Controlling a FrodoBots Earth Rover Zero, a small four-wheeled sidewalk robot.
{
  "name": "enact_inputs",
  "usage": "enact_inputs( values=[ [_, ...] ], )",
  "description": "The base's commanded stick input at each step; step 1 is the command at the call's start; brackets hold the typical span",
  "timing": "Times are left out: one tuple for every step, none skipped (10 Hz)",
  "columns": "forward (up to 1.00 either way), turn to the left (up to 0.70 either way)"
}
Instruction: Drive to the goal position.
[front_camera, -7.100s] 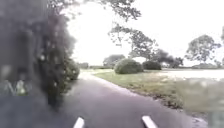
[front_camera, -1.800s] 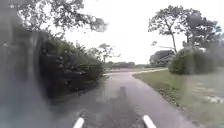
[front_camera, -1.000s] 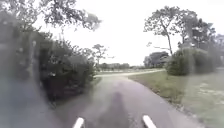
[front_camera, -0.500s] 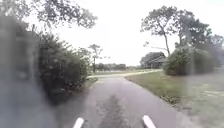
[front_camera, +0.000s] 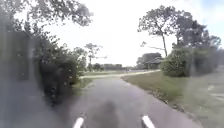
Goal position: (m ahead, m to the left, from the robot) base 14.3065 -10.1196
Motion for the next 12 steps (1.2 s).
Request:
enact_inputs(
  values=[
    [0.69,0.03],
    [0.69,0.03],
    [0.69,0.03],
    [0.69,0.03],
    [0.69,0.03],
    [0.69,0.03],
    [0.69,0.03],
    [0.69,0.03],
    [0.69,0.03],
    [0.69,0.03],
    [0.69,0.11],
    [0.69,0.23]
  ],
)
